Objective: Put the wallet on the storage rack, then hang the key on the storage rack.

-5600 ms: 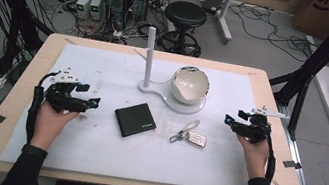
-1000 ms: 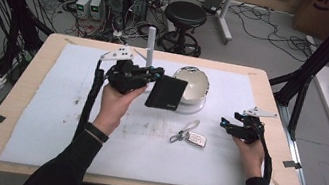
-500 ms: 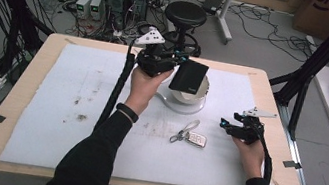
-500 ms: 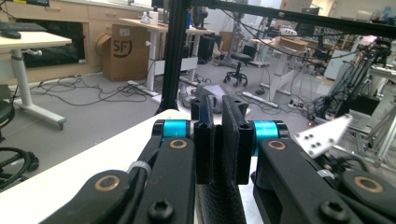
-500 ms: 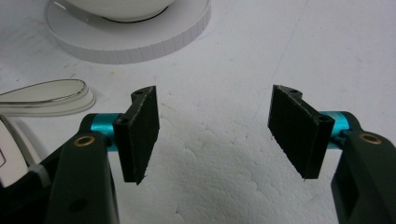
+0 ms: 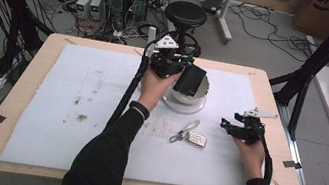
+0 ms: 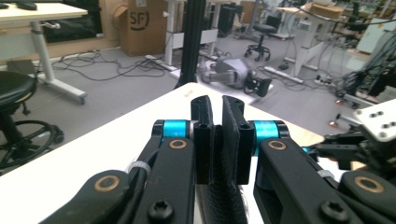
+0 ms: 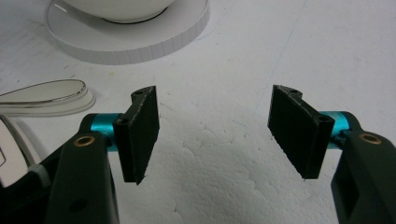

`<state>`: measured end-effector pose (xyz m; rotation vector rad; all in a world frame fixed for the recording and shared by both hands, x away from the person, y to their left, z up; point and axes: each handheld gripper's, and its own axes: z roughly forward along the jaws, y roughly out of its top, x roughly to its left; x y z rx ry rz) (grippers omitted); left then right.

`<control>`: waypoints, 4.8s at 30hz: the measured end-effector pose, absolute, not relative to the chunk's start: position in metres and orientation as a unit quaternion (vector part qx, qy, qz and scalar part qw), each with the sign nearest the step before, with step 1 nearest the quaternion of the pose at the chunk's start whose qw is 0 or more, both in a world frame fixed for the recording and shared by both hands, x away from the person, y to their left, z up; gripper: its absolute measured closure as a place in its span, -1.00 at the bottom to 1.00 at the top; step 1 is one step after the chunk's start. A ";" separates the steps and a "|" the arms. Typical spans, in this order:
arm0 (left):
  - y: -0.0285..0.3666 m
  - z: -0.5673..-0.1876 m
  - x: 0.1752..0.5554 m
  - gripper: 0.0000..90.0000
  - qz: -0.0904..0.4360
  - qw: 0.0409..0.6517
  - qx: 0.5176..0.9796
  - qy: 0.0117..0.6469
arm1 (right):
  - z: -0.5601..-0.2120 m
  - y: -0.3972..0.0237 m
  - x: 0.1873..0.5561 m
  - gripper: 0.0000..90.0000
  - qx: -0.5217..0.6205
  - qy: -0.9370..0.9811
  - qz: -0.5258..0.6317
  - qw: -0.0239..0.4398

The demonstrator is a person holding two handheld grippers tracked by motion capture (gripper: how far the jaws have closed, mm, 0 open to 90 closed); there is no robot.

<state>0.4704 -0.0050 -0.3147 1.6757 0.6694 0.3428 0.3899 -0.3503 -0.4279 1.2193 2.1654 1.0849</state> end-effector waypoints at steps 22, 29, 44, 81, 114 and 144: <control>-0.005 -0.317 0.468 -0.01 0.186 0.571 0.737 0.310 | -0.429 -0.351 0.390 -0.23 0.438 0.781 0.391 0.212; 0.039 -0.318 0.432 -0.27 0.188 0.579 0.729 0.314 | -0.428 -0.351 0.389 -0.23 0.437 0.781 0.390 0.214; 0.139 -0.348 0.358 -0.53 0.211 0.521 0.749 0.350 | -0.426 -0.354 0.387 -0.26 0.442 0.778 0.389 0.219; 0.161 -0.374 0.356 -0.48 0.145 0.528 0.767 0.335 | -0.429 -0.356 0.388 -0.29 0.444 0.780 0.380 0.223; -0.001 -0.409 0.374 0.09 0.065 0.480 0.824 0.295 | -0.432 -0.358 0.388 -0.28 0.445 0.779 0.383 0.221; -0.051 -0.439 0.372 0.50 0.055 0.403 0.859 0.310 | -0.432 -0.358 0.389 -0.28 0.443 0.779 0.384 0.220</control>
